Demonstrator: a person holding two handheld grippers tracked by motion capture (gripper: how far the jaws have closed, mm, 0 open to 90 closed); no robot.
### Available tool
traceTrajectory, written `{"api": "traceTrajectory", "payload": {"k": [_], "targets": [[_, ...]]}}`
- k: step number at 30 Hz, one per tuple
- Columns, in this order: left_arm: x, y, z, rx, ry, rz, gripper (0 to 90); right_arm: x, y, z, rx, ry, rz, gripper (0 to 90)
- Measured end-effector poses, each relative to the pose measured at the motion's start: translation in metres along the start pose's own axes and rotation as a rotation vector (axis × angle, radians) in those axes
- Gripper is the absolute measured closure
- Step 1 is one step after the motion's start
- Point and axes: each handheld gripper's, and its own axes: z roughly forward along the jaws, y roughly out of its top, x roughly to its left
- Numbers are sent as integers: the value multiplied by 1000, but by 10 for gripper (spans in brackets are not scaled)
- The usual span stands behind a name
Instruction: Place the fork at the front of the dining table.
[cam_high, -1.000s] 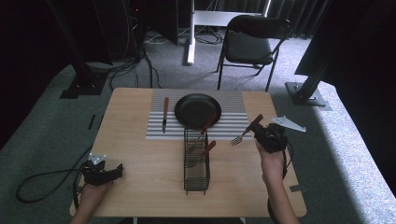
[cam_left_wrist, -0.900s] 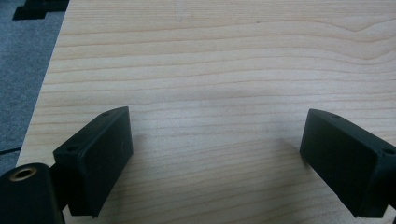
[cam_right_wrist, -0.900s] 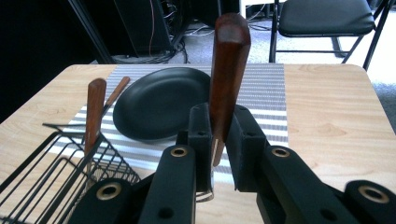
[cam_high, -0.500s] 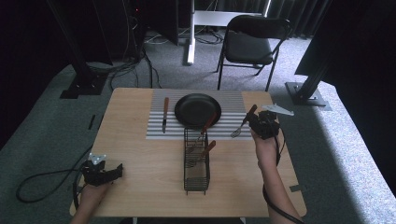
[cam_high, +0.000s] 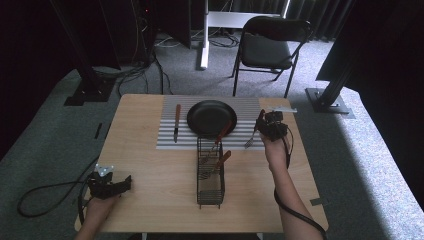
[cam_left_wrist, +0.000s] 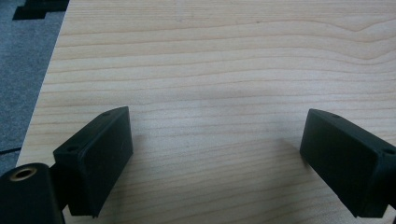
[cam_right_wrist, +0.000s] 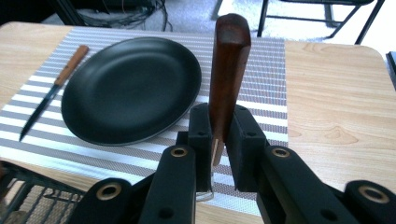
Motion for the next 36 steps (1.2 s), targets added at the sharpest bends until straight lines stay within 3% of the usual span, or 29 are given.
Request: {"api": "traceTrajectory", "payload": {"k": [6, 14, 18, 19, 26, 27, 29, 31, 36], "targets": [[0, 0, 0, 0, 0, 0, 92, -1, 5, 14, 36, -4, 7, 807], [0, 0, 0, 0, 0, 0, 92, -1, 24, 35, 80, -2, -2, 807], [0, 0, 0, 0, 0, 0, 92, 1, 38, 54, 120, -11, 1, 807], [0, 0, 0, 0, 0, 0, 92, 2, 44, 65, 141, -24, 8, 807], [0, 0, 0, -1, 0, -1, 92, 0, 55, 95, 195, -42, 30, 807], [0, 0, 0, 0, 0, 0, 92, -2, 59, 106, 220, -45, 44, 807], [0, 0, 0, -1, 0, 0, 92, -4, 60, 112, 233, -46, 51, 807], [0, 0, 0, -2, 0, -2, 92, -8, 63, 132, 269, -51, 76, 807], [0, 0, 0, -2, 0, -2, 92, -10, 61, 161, 318, -54, 92, 807]]}}
